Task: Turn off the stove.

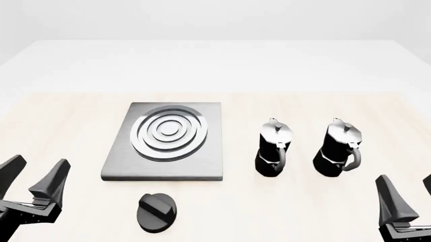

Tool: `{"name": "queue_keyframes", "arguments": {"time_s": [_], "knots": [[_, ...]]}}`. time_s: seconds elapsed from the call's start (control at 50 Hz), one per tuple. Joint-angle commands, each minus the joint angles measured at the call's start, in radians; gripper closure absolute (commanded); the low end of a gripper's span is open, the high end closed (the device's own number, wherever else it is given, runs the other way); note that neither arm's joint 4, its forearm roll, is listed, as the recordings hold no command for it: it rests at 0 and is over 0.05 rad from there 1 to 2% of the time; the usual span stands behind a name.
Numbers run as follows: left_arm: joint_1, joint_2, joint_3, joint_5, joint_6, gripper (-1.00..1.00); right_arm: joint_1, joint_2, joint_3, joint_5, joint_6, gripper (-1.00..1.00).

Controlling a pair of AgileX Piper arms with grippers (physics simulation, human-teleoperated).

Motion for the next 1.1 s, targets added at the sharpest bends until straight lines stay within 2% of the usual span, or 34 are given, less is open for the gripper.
{"name": "queue_keyframes", "arguments": {"time_s": [0.02, 0.12, 0.14, 0.2, 0.22, 0.26, 0.28, 0.32, 0.36, 0.38, 0.44, 0.46, 0.5, 0.54, 0.64, 0.66, 0.72, 0.84, 0.94, 1.1], "knots": [[-0.107, 0.160, -0.131, 0.071, 0.043, -1.00, 0.008, 0.000, 0.000, 0.001, -0.002, -1.00], [-0.130, 0.214, -0.162, 0.104, 0.004, -1.00, 0.010, 0.001, -0.001, 0.002, -0.001, -1.00], [-0.149, 0.257, -0.232, 0.224, 0.073, -1.00, 0.010, 0.002, -0.001, 0.002, -0.001, -1.00], [-0.159, 0.270, -0.275, 0.301, 0.038, -1.00, 0.008, 0.003, -0.001, 0.001, 0.002, -1.00], [-0.157, 0.273, -0.286, 0.322, 0.068, -1.00, 0.008, 0.004, -0.002, 0.001, 0.004, -1.00], [-0.187, 0.296, -0.297, 0.355, 0.060, -1.00, 0.007, 0.004, -0.001, 0.002, 0.005, -1.00], [-0.179, 0.297, -0.300, 0.362, 0.094, -1.00, 0.007, 0.003, -0.002, 0.002, 0.005, -1.00], [-0.192, 0.316, -0.329, 0.411, 0.069, -1.00, 0.005, 0.003, -0.002, 0.002, 0.007, -1.00], [-0.199, 0.322, -0.333, 0.422, 0.065, -1.00, 0.005, 0.003, -0.002, 0.002, 0.007, -1.00], [-0.200, 0.329, -0.337, 0.433, 0.093, -1.00, 0.005, 0.003, -0.002, 0.002, 0.007, -1.00], [-0.213, 0.364, -0.349, 0.453, 0.107, -1.00, 0.006, 0.003, -0.002, 0.003, 0.006, -1.00], [-0.220, 0.381, -0.348, 0.456, 0.087, -1.00, 0.007, 0.002, -0.002, 0.003, 0.006, -1.00], [-0.227, 0.401, -0.345, 0.459, 0.113, -1.00, 0.009, 0.002, -0.002, 0.003, 0.004, -1.00], [-0.273, 0.456, -0.323, 0.486, 0.120, -1.00, 0.012, 0.002, -0.002, 0.004, 0.003, -1.00], [-0.329, 0.472, -0.307, 0.498, 0.084, -1.00, 0.014, 0.002, -0.001, 0.005, 0.004, -1.00], [-0.331, 0.479, -0.293, 0.502, 0.105, -1.00, 0.015, 0.002, -0.001, 0.006, 0.004, -1.00], [-0.364, 0.503, -0.269, 0.498, 0.085, -1.00, 0.017, 0.002, -0.001, 0.005, 0.003, -1.00], [-0.329, 0.528, -0.253, 0.474, 0.108, -1.00, 0.015, 0.003, -0.001, 0.005, 0.002, -1.00], [-0.360, 0.591, -0.203, 0.414, 0.102, -1.00, 0.016, 0.003, -0.001, 0.004, -0.002, -1.00], [-0.358, 0.680, -0.158, 0.315, 0.109, -1.00, 0.017, 0.003, -0.001, 0.004, -0.001, -1.00]]}}
